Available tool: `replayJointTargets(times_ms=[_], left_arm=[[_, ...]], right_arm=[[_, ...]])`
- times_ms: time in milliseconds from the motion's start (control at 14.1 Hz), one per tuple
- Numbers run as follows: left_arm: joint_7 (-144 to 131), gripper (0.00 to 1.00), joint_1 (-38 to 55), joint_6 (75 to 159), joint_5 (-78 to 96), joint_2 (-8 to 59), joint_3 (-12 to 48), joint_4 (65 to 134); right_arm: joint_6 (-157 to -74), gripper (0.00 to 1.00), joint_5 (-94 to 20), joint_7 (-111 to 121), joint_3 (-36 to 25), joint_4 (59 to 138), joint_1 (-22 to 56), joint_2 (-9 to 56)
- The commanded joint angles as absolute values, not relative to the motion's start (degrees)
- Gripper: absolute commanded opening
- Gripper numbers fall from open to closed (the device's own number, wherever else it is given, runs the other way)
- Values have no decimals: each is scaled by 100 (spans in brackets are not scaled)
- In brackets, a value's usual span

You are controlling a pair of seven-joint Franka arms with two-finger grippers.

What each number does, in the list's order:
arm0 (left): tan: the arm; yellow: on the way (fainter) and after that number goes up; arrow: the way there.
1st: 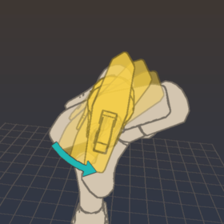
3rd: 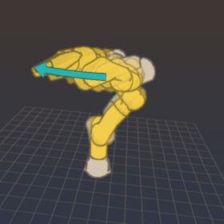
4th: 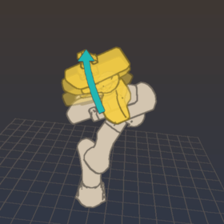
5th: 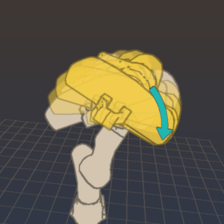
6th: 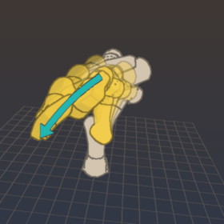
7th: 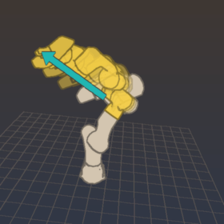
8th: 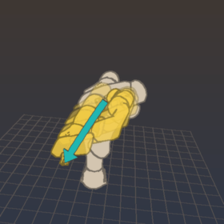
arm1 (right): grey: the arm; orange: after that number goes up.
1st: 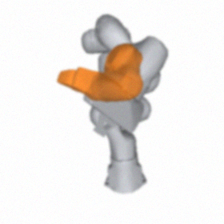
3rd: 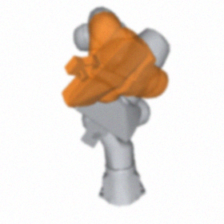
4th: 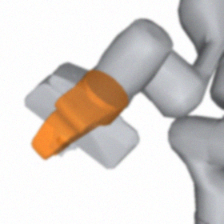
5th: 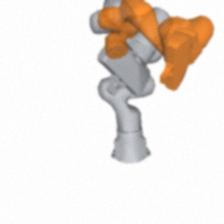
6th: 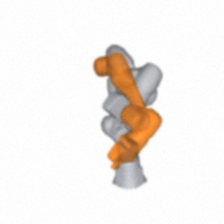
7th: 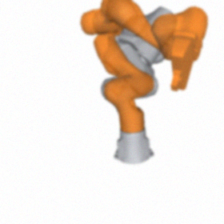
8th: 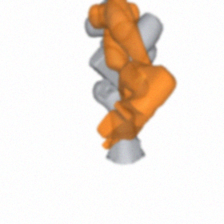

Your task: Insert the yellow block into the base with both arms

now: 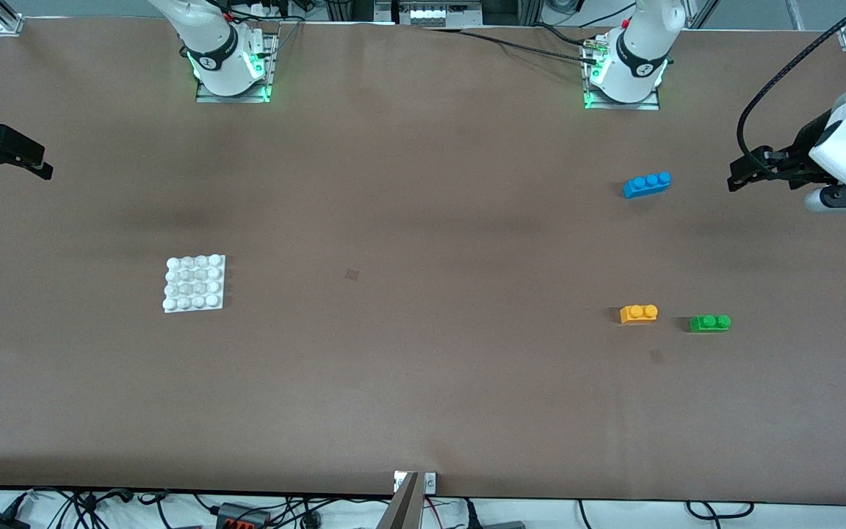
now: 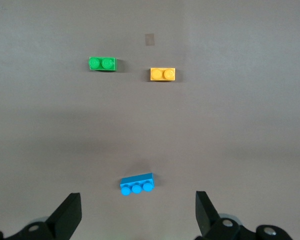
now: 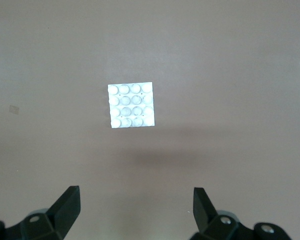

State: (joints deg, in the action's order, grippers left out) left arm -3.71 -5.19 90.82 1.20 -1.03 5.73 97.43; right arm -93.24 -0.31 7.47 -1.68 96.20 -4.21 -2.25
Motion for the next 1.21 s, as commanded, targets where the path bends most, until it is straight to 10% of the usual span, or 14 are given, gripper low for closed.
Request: replayJointTargets(times_ms=[0,1137], left_arm=[[-360,100,-492,8974,246,-26,545,9562],[-316,100,-475,8806,246,289,598,9598]], right_arm=[[-9281,100,-141,677,-105,9519,-475,-185],[-8789,100,-36,931,-149,9527,-413,780]])
